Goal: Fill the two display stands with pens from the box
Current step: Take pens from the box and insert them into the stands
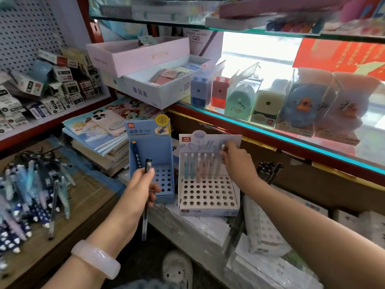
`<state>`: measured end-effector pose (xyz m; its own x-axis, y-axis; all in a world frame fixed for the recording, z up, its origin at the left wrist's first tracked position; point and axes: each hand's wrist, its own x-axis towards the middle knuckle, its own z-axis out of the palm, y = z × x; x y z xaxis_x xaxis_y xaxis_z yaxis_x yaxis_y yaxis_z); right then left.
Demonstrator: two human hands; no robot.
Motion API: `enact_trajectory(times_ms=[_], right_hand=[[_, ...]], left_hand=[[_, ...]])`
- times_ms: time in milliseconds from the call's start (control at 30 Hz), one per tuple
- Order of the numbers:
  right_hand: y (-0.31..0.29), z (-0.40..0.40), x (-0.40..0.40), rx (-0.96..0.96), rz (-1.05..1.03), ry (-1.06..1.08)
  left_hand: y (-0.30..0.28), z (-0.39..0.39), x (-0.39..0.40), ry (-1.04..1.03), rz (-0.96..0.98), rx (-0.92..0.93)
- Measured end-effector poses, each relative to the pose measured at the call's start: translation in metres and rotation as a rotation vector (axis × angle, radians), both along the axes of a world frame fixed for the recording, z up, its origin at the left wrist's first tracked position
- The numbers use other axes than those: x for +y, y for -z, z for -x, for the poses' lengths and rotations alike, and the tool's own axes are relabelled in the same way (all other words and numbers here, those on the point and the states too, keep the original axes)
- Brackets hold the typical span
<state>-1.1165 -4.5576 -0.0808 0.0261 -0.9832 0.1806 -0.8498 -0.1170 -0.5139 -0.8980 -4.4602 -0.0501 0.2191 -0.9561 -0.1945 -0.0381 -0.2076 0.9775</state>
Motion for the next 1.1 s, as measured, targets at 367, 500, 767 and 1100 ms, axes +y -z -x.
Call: enact_trajectory(times_ms=[367,500,767,1100], right_hand=[[0.021,-0.006,0.0,0.078,-0.073,0.022],[0.026,-0.013,-0.004,0.106,-0.102,0.078],[0.014,-0.008,0.023,-0.002,-0.199,-0.077],[-0.083,-0.036,0.082,-0.544,-0.143,-0.285]], left_hand=[[0.001,0.0,0.004,0.02,-0.007,-0.059],[-0.004,0.001,0.012,0.077,0.024,-0.087],[-0.017,-0.002,0.022,0.125,0.113,-0.072],[-0.024,0.057,0.025,0.076,0.218,-0.232]])
